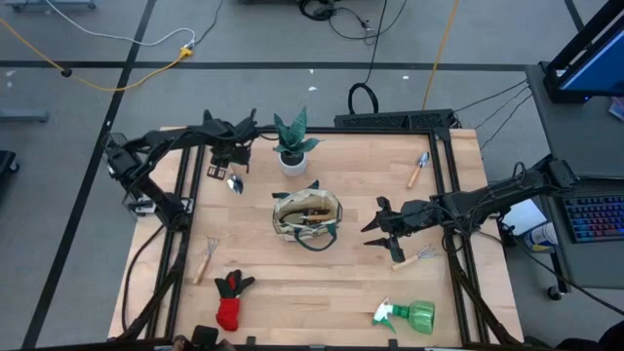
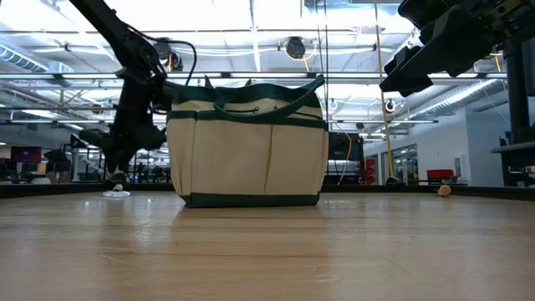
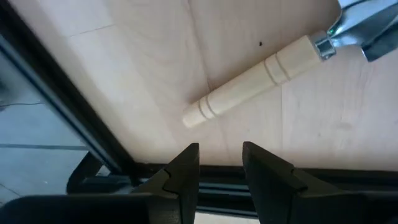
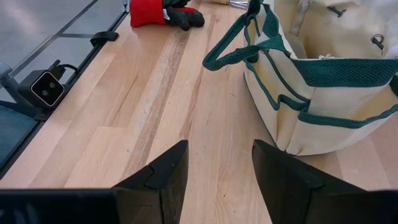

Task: Pick & Place Garden tools in Gardening bag
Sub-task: Put the left trowel into the gardening bag

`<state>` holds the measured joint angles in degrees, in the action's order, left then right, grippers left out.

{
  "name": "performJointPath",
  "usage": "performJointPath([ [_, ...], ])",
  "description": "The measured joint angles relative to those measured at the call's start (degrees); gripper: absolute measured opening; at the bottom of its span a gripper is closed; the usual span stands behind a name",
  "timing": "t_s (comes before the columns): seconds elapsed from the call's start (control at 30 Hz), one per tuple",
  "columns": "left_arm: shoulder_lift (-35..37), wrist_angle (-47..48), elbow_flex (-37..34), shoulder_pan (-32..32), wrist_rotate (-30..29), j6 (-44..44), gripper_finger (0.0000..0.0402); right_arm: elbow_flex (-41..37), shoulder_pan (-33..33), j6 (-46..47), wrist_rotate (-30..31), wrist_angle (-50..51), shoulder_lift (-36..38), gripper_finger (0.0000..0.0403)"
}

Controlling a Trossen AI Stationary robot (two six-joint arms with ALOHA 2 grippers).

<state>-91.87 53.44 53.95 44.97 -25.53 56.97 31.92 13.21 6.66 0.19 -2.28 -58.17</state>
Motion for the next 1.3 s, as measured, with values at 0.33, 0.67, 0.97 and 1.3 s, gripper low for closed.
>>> performJointPath([
  [0.33, -4.7, -1.8, -0.9, 0.0, -0.4, -1.6, 0.0129, 0.0, 0.0, 0.0, 0.0, 0.0, 0.0, 0.0169],
  [0.67, -4.5, -2.8, -1.3, -0.6, -0.7, -1.5, 0.0129, 0.0, 0.0, -0.1, 0.0, 0.0, 0.0, 0.0169],
  [0.97, -4.3, -12.4, -7.2, -3.8, -6.0, 1.1, 0.0129, 0.0, 0.0, -0.3, 0.0, 0.0, 0.0, 0.0169],
  [1.3, -4.5, -13.8, -7.3, -7.2, -5.9, 4.4, 0.0129, 0.0, 0.0, -0.3, 0.0, 0.0, 0.0, 0.0169],
])
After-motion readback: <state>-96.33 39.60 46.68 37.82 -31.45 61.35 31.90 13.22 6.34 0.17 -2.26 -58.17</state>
